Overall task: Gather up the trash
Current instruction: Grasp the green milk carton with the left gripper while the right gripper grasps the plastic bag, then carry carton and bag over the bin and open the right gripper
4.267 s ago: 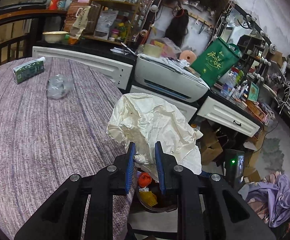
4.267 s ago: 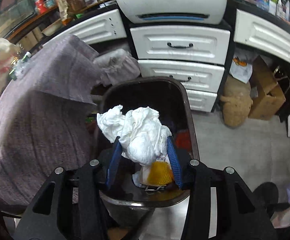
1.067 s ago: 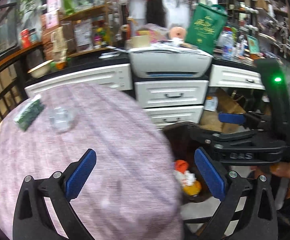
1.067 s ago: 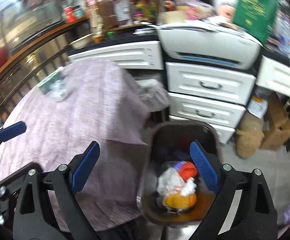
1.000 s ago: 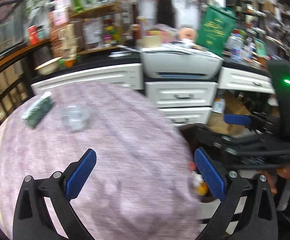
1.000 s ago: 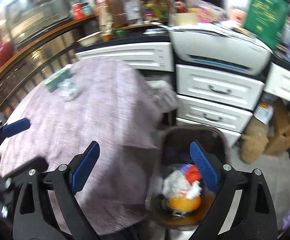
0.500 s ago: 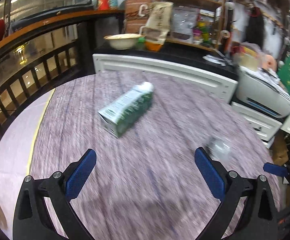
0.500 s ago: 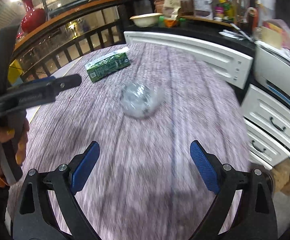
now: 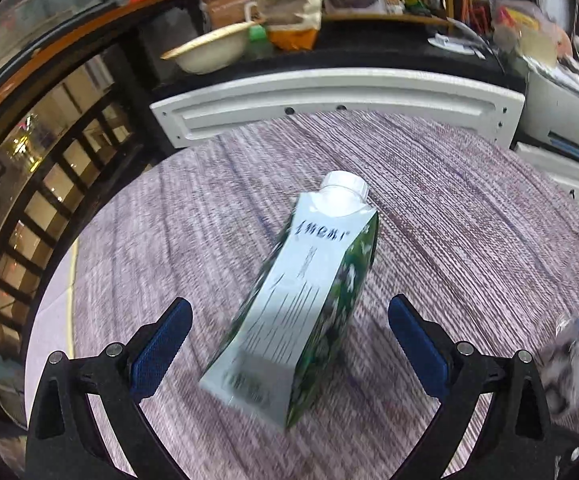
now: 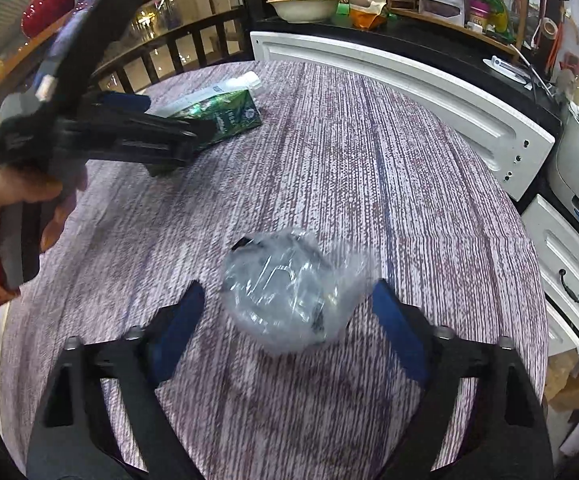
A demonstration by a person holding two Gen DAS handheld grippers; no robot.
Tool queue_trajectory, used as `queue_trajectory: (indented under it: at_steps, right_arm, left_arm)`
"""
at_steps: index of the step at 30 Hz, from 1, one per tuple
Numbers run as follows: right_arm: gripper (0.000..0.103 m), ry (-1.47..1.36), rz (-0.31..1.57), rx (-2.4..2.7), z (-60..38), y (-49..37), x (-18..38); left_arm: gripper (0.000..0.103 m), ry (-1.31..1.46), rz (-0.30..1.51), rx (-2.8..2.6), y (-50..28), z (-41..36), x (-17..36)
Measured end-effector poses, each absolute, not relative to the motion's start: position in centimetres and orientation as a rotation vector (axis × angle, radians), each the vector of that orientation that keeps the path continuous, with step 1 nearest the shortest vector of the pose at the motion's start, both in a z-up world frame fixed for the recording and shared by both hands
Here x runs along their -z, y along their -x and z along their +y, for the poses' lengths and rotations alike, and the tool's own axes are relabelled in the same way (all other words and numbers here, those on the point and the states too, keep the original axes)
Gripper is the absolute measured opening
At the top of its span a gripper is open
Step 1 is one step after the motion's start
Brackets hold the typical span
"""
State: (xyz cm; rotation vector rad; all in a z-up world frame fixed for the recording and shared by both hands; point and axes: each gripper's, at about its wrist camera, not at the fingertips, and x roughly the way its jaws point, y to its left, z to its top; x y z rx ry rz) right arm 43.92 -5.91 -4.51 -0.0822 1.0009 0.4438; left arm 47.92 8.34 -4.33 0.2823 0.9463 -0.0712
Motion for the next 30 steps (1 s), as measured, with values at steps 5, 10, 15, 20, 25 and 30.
queue_trajectory:
  at_steps: [5, 10, 15, 20, 25, 30]
  right_arm:
    - [0.057, 0.082, 0.992, -0.445, -6.0, -44.3, 4.5]
    - [0.055, 0.062, 0.976, -0.46, -6.3, -43.2, 3.9]
    - [0.055, 0.031, 0.96, -0.47, -7.6, -41.0, 3.2]
    - [0.055, 0.015, 0.931, -0.463, -9.4, -38.7, 2.3]
    - [0.055, -0.013, 0.898, -0.451, -12.0, -35.9, 1.8]
    - [0.055, -0.015, 0.859, -0.428, -14.6, -33.1, 1.2]
  left_arm:
    - [0.07, -0.308, 0.962, 0.051, -48.2, 7.7, 5.1]
    - [0.054, -0.309, 0.953, 0.012, -47.7, 7.2, 5.3]
    - [0.054, -0.259, 0.943, -0.013, -46.5, 7.1, 5.1]
    - [0.051, -0.16, 0.884, -0.009, -44.1, 6.7, 3.6]
    - [0.05, -0.15, 0.801, 0.007, -40.1, 4.9, 2.3]
    - [0.05, -0.098, 0.754, 0.051, -36.1, 3.6, 1.5]
